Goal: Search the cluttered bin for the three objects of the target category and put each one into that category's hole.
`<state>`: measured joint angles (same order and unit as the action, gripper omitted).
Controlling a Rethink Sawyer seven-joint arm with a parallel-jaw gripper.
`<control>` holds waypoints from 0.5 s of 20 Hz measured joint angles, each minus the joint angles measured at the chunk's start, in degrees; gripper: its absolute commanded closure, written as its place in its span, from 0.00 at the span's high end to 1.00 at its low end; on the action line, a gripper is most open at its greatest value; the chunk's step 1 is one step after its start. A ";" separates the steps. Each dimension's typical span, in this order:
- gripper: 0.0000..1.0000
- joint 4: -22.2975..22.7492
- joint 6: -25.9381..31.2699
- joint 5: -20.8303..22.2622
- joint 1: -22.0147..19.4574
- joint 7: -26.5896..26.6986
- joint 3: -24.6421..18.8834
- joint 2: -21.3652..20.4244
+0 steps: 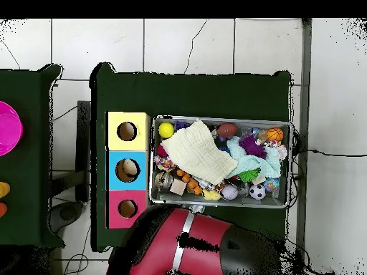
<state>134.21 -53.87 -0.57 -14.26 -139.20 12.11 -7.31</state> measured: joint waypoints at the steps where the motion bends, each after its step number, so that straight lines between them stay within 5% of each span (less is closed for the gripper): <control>1: 0.00 0.02 0.20 -0.16 0.12 0.00 -0.01 -0.10; 6: 0.00 0.45 3.74 -1.87 1.15 0.00 -0.26 -1.60; 10: 0.00 3.34 13.88 -2.82 2.78 0.00 -0.60 -5.66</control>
<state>137.55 -39.99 -3.39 -11.48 -139.20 11.52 -12.97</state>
